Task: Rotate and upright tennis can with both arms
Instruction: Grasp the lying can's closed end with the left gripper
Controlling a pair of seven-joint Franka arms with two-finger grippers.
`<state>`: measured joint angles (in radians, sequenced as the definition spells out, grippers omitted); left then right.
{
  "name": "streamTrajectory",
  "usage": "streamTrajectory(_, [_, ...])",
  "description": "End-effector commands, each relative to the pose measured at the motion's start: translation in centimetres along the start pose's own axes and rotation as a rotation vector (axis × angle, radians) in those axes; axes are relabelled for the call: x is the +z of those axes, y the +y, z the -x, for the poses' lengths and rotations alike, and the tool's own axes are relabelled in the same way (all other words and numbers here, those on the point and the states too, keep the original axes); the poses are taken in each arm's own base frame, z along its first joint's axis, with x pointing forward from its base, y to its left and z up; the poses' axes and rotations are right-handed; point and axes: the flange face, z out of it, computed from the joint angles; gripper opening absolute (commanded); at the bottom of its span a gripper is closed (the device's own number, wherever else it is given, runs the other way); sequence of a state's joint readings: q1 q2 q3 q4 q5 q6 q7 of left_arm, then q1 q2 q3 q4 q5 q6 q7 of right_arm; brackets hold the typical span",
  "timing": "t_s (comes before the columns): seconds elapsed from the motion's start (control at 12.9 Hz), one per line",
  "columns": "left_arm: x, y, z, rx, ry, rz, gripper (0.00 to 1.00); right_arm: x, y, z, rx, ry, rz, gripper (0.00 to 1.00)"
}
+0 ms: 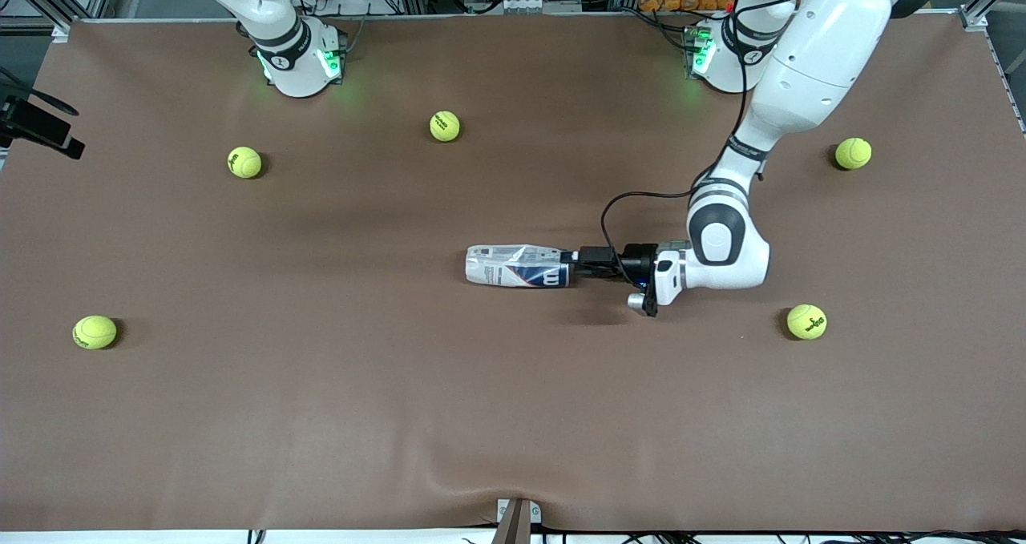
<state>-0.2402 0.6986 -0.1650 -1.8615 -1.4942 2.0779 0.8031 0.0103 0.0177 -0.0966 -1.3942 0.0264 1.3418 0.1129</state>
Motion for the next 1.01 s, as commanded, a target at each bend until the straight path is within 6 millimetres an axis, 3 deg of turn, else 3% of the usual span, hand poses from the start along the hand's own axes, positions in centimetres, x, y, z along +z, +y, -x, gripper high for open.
streamTrajectory(0.0, [2.1, 0.0, -0.4, 0.014, 0.029, 0.007, 0.91, -0.6, 0.2, 0.4, 0.023, 0.012, 0.013, 1.00])
streamTrajectory(0.08, [2.0, 0.1, -0.5, 0.019, 0.028, 0.003, 0.85, -0.5, 0.1, 0.3, 0.021, 0.013, 0.021, 1.00])
streamTrajectory(0.16, [2.0, 0.0, -0.5, 0.020, 0.027, 0.001, 0.64, -0.5, 0.2, 0.3, 0.021, 0.011, 0.022, 1.00])
streamTrajectory(0.23, [1.9, 0.0, -0.5, 0.020, 0.028, 0.000, 0.33, -0.5, 0.1, 0.3, 0.019, 0.013, 0.022, 1.00])
streamTrajectory(0.31, [1.8, -0.1, -0.5, 0.023, 0.028, -0.002, 0.12, -0.5, 0.0, 0.3, 0.018, 0.015, 0.024, 1.00])
streamTrajectory(0.39, [1.7, -0.1, -0.6, 0.030, 0.029, -0.001, 0.00, -0.5, -0.2, 0.2, 0.015, 0.014, 0.021, 1.00])
streamTrajectory(0.78, [1.2, 0.3, -0.8, 0.065, 0.013, -0.026, 0.00, -0.8, 0.5, 0.2, 0.027, 0.022, 0.022, 1.00])
streamTrajectory(0.93, [0.9, 2.3, -1.5, 0.053, 0.015, -0.028, 0.00, -0.7, 0.4, 0.1, 0.026, 0.021, 0.023, 1.00])
